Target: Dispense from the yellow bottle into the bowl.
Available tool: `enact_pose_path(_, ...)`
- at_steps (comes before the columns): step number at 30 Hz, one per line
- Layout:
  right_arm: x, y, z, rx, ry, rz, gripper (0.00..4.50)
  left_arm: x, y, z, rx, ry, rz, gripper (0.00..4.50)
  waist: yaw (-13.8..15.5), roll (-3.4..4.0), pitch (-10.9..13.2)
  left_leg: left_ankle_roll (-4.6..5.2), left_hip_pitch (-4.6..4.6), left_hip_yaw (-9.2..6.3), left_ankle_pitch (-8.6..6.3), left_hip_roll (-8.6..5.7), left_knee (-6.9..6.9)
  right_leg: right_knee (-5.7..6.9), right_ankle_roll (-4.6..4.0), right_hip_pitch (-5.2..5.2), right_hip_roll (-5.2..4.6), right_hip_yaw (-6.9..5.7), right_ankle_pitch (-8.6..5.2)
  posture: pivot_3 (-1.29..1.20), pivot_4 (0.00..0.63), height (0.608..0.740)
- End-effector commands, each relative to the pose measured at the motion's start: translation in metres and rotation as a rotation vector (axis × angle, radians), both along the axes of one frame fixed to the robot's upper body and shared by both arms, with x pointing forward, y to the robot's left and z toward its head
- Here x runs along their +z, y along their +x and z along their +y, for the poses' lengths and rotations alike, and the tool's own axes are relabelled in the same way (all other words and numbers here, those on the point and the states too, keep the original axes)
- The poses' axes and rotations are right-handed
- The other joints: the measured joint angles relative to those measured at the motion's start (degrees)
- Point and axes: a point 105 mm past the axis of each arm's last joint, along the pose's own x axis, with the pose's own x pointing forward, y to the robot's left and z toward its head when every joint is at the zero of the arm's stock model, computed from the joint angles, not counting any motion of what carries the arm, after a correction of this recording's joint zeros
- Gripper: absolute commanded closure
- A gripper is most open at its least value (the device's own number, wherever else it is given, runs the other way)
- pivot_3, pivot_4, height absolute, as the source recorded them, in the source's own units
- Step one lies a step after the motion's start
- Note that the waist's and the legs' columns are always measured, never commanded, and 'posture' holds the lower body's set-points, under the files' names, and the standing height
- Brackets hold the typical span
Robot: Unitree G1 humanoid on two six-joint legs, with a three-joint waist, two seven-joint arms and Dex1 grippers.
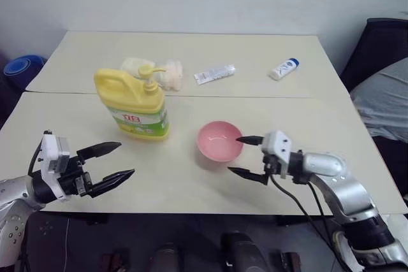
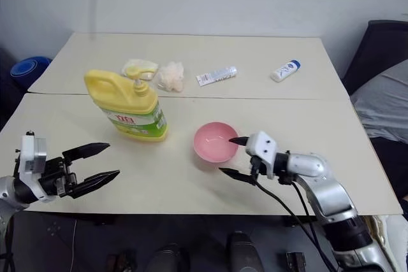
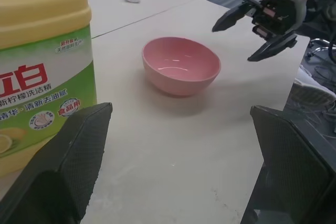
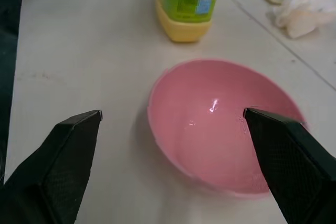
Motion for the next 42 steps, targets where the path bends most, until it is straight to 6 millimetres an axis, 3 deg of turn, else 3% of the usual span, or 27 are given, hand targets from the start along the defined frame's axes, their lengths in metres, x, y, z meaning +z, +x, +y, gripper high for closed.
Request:
enact_pose_path(1,-0.023,0.000,0.020,0.013,-0.069,0.102,0.00,0.002,-0.001,-0.004,-0.010,0.013,-0.018,0.02,0.0,0.00,0.0,-0.02,-0.04,-0.02,0.01,0.01,0.00,0.00,-0.01,-0.03,0.01,-0.02,-0.01,0.00,0.150,0.740)
enact_pose_path(8,-0.038,0.020,0.038,-0.053,-0.080,0.104,0.00,0.002,-0.001,-0.006,0.002,0.006,-0.011,0.02,-0.3,-0.01,0.0,0.02,-0.11,0.06,-0.01,-0.05,0.03,-0.02,-0.01,-0.07,-0.02,-0.04,-0.01,0.00,0.150,0.740)
enact_pose_path(9,-0.039,0.022,0.039,-0.058,-0.083,0.097,0.18,0.002,-0.001,-0.007,0.002,0.006,-0.011,0.01,-0.4,-0.01,0.0,0.02,-0.11,0.06,-0.01,-0.04,0.06,0.00,-0.01,-0.08,-0.02,-0.05,-0.01,0.00,0.150,0.740)
enact_pose_path(12,-0.042,0.025,0.043,-0.054,-0.107,0.065,0.91,0.002,-0.001,-0.007,0.008,0.001,-0.011,0.00,-0.5,-0.01,0.0,0.00,-0.09,0.04,0.00,0.00,0.03,0.03,-0.01,-0.09,0.02,-0.04,-0.01,0.00,0.150,0.740)
enact_pose_path(19,-0.040,0.028,0.048,-0.028,-0.132,0.020,3.40,0.003,0.001,-0.007,0.012,-0.007,-0.010,0.00,-0.5,-0.01,0.0,0.00,-0.10,0.08,0.00,-0.02,0.01,0.02,-0.01,-0.10,0.01,-0.06,-0.01,0.00,0.150,0.740)
enact_pose_path(23,-0.035,0.031,0.055,0.009,-0.137,0.002,4.48,0.003,0.003,-0.010,0.004,-0.014,-0.015,0.00,-0.8,-0.14,-0.1,0.00,-0.01,0.12,0.00,-0.01,0.01,0.06,-0.01,-0.08,0.03,-0.08,-0.01,0.00,0.150,0.740)
enact_pose_path(28,0.005,0.030,0.067,0.149,-0.142,-0.055,4.48,0.026,0.005,-0.013,-0.019,-0.103,-0.044,0.00,-0.7,-0.14,-0.1,-0.02,-0.05,0.09,0.01,0.02,0.02,0.09,-0.01,-0.11,0.04,-0.07,-0.01,0.00,0.150,0.740)
enact_pose_path(34,0.069,0.036,0.083,0.294,-0.284,-0.231,4.48,0.097,0.009,-0.013,-0.052,-0.198,-0.187,0.00,-0.7,-0.09,0.0,-0.02,-0.39,-0.12,0.01,0.05,0.24,0.32,-0.01,-0.31,0.00,-0.18,-0.01,0.00,0.150,0.740)
enact_pose_path(37,0.096,0.043,0.093,0.318,-0.337,-0.301,4.50,0.139,0.029,-0.006,0.014,-0.244,-0.292,0.63,-0.7,-0.06,0.0,-0.04,-0.81,-0.44,0.01,0.02,0.64,0.48,-0.01,-0.48,-0.03,-0.43,0.00,0.00,0.150,0.740)
enact_pose_path(42,0.111,0.054,0.097,0.322,-0.364,-0.315,4.50,0.161,0.065,-0.006,0.081,-0.144,-0.344,2.12,-0.5,-0.07,0.0,-0.03,-1.01,-0.58,0.01,-0.10,0.75,0.50,0.00,-0.50,-0.07,-1.14,0.00,0.00,0.150,0.740)
